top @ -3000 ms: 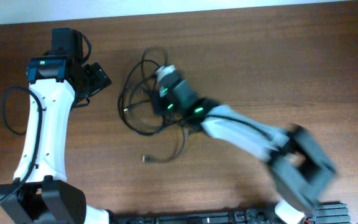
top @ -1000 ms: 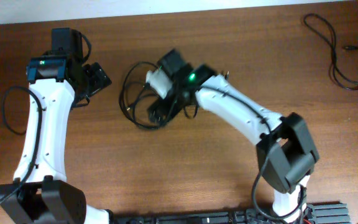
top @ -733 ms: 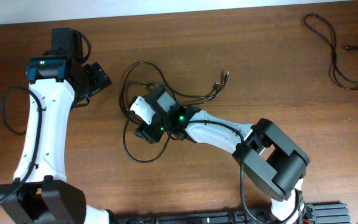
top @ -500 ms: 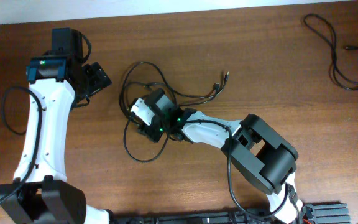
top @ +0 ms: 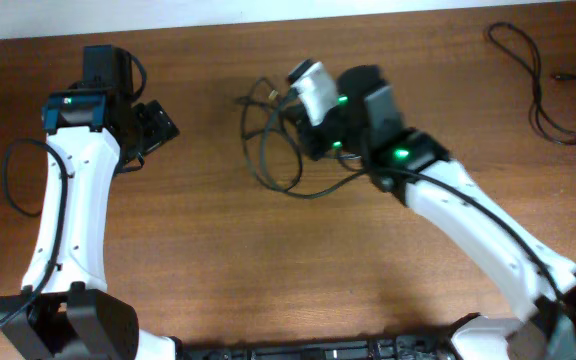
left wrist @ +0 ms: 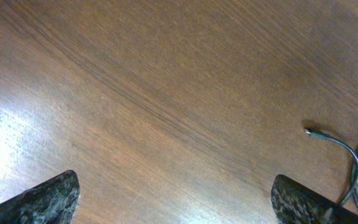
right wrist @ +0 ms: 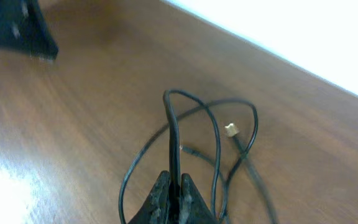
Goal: Untangle cables
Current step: 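Reach the right gripper back and grasp the remaining cable, then pull the grasped cable with the right gripper to the upper right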
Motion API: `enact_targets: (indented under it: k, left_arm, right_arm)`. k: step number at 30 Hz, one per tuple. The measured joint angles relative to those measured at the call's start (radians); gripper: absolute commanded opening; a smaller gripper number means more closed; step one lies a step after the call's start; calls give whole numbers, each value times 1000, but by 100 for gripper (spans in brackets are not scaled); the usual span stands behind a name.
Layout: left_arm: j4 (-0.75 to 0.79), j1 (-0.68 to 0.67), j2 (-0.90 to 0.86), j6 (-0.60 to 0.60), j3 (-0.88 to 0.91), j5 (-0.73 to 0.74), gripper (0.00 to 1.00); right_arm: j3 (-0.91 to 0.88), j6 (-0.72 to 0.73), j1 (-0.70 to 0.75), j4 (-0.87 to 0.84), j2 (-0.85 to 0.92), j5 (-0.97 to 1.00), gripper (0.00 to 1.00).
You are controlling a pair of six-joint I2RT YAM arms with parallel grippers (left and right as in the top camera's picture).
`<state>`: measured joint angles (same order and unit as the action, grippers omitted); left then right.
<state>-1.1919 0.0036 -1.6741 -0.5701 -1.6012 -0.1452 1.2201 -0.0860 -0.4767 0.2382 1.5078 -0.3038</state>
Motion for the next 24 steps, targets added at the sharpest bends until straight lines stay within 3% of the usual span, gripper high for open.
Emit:
enact_targets:
  k: [4, 8, 11, 12, 13, 14, 15, 20, 24]
  left_arm:
    - [0, 0, 0, 0, 0, 0, 99]
    - [-1, 0, 0, 0, 0, 0, 99]
    - [-1, 0, 0, 0, 0, 0, 99]
    - [-1, 0, 0, 0, 0, 0, 99]
    - [-1, 0, 0, 0, 0, 0, 99]
    - [0, 0, 0, 0, 0, -1, 99]
    - [-2, 0, 0, 0, 0, 0, 99]
    - [-5, 0, 0, 0, 0, 0, 99]
    - [-2, 0, 0, 0, 0, 0, 99]
  right_arm:
    - [1, -1, 40, 207, -53, 0, 4]
    - [-2, -2, 42, 463, -46, 129, 4]
    - [-66, -49, 42, 527, -45, -23, 4]
    - [-108, -84, 42, 526, -45, -115, 12]
    - [-182, -124, 38, 524, -43, -211, 62]
    - [-236, -150, 26, 510, -42, -246, 89]
    - [-292, -162, 5, 484, -39, -266, 97]
    - [-330, -124, -13, 39, 0, -257, 99]
    - [-266, 23, -177, -111, 240, -17, 66]
